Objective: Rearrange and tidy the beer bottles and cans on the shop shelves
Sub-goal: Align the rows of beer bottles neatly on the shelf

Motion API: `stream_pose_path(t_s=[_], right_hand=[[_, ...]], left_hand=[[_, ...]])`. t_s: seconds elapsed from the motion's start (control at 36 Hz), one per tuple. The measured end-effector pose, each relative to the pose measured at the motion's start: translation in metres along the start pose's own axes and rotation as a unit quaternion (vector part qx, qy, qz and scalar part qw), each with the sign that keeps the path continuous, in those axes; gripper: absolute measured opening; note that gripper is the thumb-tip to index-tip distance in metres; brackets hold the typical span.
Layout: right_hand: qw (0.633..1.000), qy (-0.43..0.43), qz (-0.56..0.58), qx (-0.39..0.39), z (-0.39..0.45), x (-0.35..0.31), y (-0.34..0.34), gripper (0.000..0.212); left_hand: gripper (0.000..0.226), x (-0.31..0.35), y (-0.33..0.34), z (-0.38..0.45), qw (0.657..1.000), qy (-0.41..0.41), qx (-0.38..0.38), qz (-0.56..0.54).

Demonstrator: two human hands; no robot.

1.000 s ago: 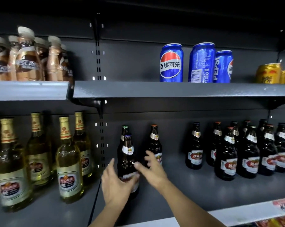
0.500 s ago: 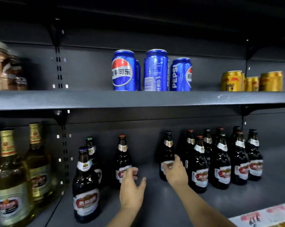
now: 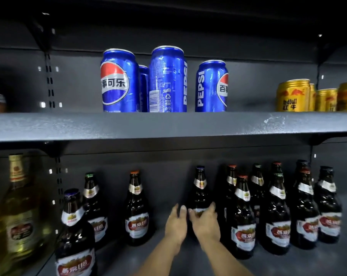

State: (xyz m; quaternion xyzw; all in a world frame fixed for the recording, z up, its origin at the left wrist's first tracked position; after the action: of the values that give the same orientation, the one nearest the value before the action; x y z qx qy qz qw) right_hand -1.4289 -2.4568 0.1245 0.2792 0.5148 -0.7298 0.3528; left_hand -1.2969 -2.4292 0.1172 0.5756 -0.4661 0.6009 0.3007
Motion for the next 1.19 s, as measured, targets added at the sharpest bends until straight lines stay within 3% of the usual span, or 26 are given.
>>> stream_pose_path(t_s=[0.14,0.28,0.42,0.58,0.81,0.92,0.97,1.03,1.11,1.19], right_hand=[[0.999,-0.004,-0.04,-0.002,0.011,0.007,0.001,0.088],[0.999,-0.017,-0.049,0.014,0.02,0.007,-0.008,0.057],[0.999,-0.041,-0.013,0.016,0.02,-0.001,0.001,0.041],[0.997,-0.077,0.008,0.001,0.017,-0.015,0.014,0.034],[0.995,-0.099,0.025,-0.014,0.01,-0.028,0.034,0.035],[0.995,-0.092,0.027,-0.021,0.009,-0.026,0.035,0.035],[0.995,-0.093,0.024,0.013,0.002,-0.025,0.022,0.035],[0.985,-0.118,0.019,0.126,-0.013,-0.026,-0.011,0.033],[0.926,-0.219,0.006,0.306,-0.046,-0.035,-0.065,0.023],[0.883,-0.281,-0.021,0.375,-0.063,-0.036,-0.099,0.02]], left_hand=[[0.051,-0.004,0.02,0.017,0.998,-0.04,-0.054,-0.016],[0.044,0.0,0.033,0.018,0.996,-0.032,-0.076,-0.032],[0.03,-0.013,0.02,0.033,0.999,-0.015,-0.002,-0.045],[0.039,-0.012,-0.008,0.018,0.995,-0.011,0.072,-0.062],[0.045,-0.015,-0.03,0.015,0.992,-0.008,0.112,-0.058],[0.048,-0.02,-0.031,0.02,0.994,-0.017,0.084,-0.071],[0.051,-0.025,-0.026,0.02,0.993,-0.028,0.052,-0.099],[0.05,-0.027,-0.026,0.016,0.993,-0.023,0.067,-0.098],[0.037,-0.02,-0.04,-0.008,0.978,0.013,0.199,-0.058],[0.02,-0.006,-0.034,-0.038,0.963,0.06,0.256,-0.051]])
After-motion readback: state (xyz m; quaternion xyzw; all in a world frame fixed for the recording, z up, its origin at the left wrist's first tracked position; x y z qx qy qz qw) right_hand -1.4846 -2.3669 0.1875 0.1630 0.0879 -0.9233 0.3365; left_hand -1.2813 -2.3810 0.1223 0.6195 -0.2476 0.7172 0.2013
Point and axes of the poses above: each hand's wrist, its own z-axis towards the middle knuckle, its own y-axis out of the palm, x = y × z, the point moved 9 cm from there along z, towards the middle knuckle, and after that the axes turned 13 degrees about -y, right-handed, at the moved point
